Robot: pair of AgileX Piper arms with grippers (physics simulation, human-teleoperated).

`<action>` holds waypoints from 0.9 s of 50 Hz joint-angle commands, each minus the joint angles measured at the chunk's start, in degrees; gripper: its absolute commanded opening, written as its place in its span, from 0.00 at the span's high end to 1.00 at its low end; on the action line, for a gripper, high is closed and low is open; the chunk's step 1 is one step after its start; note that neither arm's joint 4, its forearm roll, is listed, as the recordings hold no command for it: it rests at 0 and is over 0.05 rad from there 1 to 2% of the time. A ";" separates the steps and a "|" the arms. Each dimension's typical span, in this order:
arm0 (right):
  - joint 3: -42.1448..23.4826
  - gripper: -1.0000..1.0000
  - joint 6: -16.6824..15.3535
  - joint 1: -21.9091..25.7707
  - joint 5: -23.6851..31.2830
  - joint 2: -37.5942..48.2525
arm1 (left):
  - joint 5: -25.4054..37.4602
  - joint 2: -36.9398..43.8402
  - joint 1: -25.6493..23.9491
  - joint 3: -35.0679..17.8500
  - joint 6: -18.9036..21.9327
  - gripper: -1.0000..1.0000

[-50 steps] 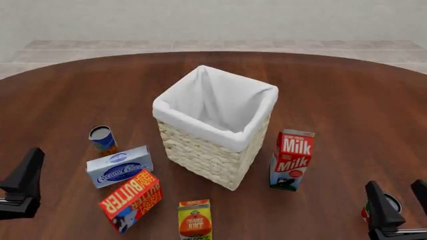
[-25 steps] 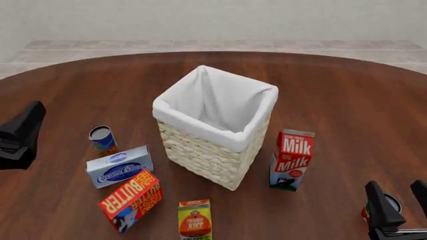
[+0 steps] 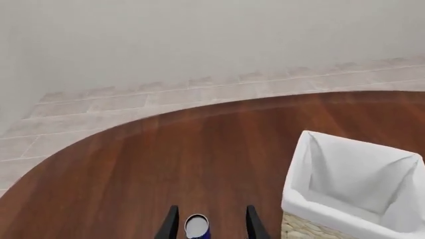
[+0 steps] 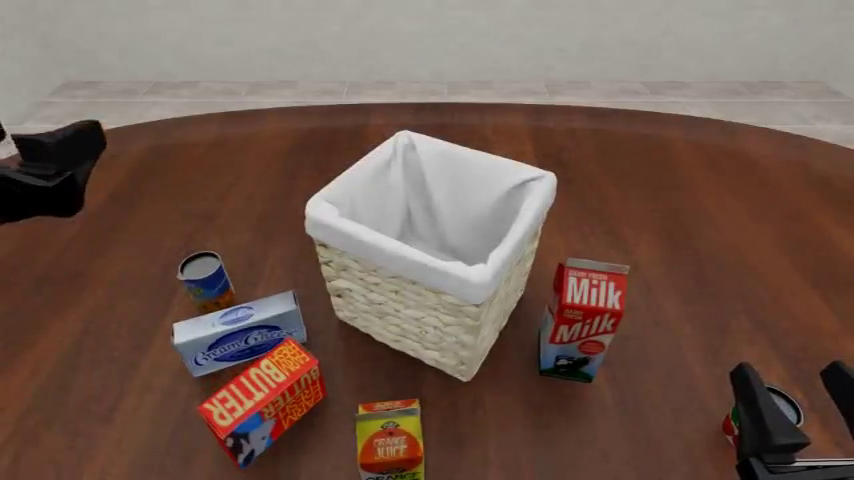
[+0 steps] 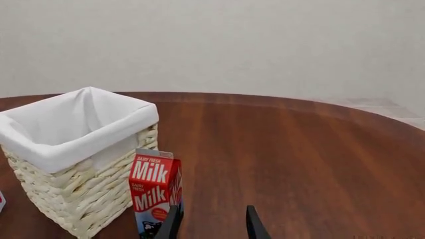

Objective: Pick up the alphabet soup and the tomato sauce, and put them in the basket.

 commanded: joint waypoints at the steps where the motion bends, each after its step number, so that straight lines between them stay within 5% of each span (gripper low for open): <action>1: 0.06 0.00 0.05 0.00 0.08 0.08 | 6.86 6.76 1.39 -6.60 -1.47 0.00; 7: 0.08 0.00 0.18 0.01 0.14 0.07 | 8.58 10.56 2.17 -8.06 -1.88 0.00; 9: 0.11 0.00 0.33 -0.02 0.17 0.09 | 10.04 12.64 1.23 -8.27 -5.47 0.00; 14: 0.13 0.00 0.45 -0.13 0.29 0.10 | 12.37 15.18 1.36 -10.19 -4.14 0.00; 17: 0.14 0.00 0.76 -0.13 0.30 0.06 | 13.27 19.14 5.49 -10.74 -1.04 0.00; 25: 0.12 0.00 0.77 -0.26 0.33 -0.07 | 13.57 22.11 5.87 -10.27 -0.79 0.00; 45: 0.18 0.00 0.51 -0.13 0.10 0.63 | 13.02 32.41 3.87 -10.72 -5.09 0.00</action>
